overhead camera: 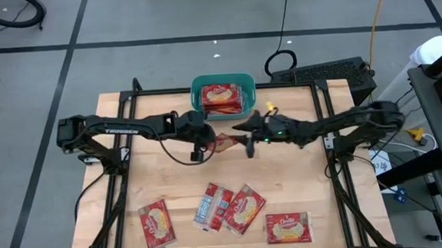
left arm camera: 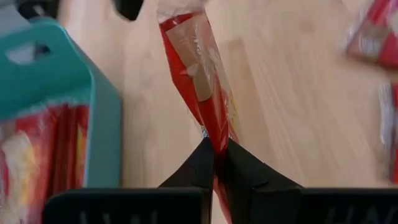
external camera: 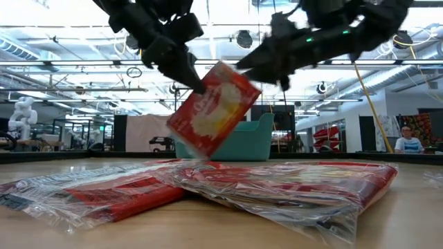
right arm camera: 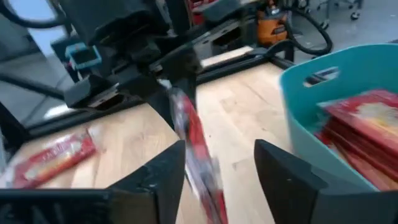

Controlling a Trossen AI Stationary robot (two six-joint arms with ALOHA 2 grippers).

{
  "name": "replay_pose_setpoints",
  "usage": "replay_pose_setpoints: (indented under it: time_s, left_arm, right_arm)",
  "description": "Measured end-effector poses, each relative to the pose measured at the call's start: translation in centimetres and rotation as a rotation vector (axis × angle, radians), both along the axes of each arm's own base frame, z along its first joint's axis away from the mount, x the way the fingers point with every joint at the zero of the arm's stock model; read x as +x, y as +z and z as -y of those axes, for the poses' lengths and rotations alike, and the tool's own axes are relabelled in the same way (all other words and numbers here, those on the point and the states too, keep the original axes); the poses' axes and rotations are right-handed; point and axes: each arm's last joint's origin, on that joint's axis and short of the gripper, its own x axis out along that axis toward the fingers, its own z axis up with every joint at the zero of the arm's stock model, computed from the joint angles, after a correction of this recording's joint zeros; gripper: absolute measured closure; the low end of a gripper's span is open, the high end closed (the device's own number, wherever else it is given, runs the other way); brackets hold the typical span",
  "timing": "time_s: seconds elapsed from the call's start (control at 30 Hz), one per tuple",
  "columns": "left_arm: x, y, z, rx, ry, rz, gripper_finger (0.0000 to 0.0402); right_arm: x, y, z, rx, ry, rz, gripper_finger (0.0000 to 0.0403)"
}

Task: Sort popcorn bags into baskets
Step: Put the red popcorn bag into the green bin

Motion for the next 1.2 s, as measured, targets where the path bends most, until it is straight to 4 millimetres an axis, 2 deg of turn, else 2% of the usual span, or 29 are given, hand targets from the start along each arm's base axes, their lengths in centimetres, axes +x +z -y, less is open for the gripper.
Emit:
replay_pose_setpoints:
  time_s: [0.17, 0.33, 0.53, 0.87, 1.03, 1.2]
  left_arm:
    - [0.0, -0.7, -0.2, 0.022, 0.031, -0.056, 0.0392]
    - [-0.2, -0.8, 0.1, 0.026, 0.026, -0.070, 0.0380]
    - [-0.2, -0.9, 0.4, 0.030, -0.007, -0.080, 0.0381]
    - [-0.1, -0.8, 0.4, 0.030, 0.000, -0.074, 0.0378]
    - [-0.1, -0.8, 0.4, -0.062, 0.094, -0.062, 0.0371]
    - [-0.7, -1.1, 0.4, -0.077, 0.192, -0.121, 0.0312]
  right_arm:
    - [3.5, -1.2, -0.4, -0.050, 0.081, -0.066, 0.0205]
    - [5.1, -2.2, -0.3, -0.082, 0.095, -0.144, 0.0213]
    - [4.9, -2.6, -0.3, -0.116, 0.115, -0.195, 0.0247]
    - [4.6, -3.1, -0.1, -0.130, 0.114, -0.217, 0.0392]
    - [4.3, -3.4, -0.1, -0.128, 0.112, -0.231, 0.0390]
    - [3.8, -4.3, 0.0, -0.123, 0.107, -0.274, 0.0400]
